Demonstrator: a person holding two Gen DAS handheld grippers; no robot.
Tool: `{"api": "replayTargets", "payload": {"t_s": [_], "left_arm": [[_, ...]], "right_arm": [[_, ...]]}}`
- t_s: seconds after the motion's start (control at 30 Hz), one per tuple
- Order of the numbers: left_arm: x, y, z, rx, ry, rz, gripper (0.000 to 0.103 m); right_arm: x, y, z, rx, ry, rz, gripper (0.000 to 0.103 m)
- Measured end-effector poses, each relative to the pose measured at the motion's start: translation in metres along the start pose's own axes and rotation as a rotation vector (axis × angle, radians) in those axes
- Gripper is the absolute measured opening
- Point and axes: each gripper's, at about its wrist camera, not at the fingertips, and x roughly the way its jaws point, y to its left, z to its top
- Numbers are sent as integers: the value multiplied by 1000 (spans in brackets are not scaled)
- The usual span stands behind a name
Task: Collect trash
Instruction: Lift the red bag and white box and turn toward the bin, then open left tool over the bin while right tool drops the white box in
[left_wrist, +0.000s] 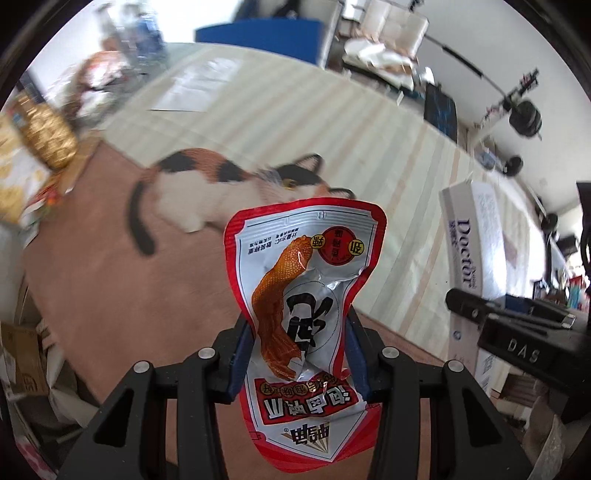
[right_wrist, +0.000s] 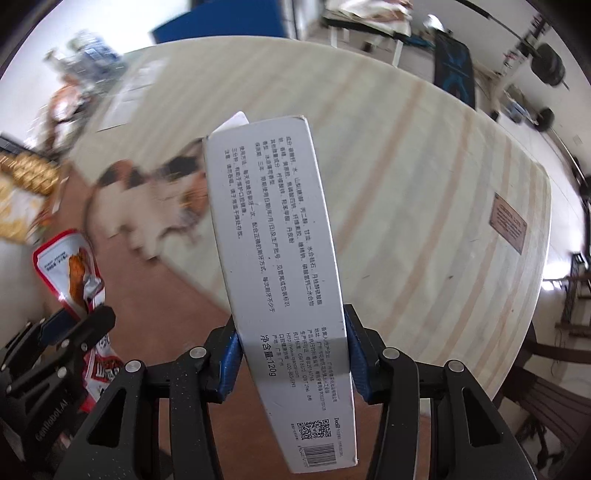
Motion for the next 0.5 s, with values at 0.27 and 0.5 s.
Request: {"api": "replayTargets", "payload": {"t_s": [0.27, 0.5], "left_arm": [[-69, 70, -101, -159, -95, 4, 42], [-95, 160, -248, -338, -64, 31, 42]], "right_arm": [[-40, 92, -78, -134, -14, 113, 51], [-31, 178, -212, -261, 47, 165, 51]]}}
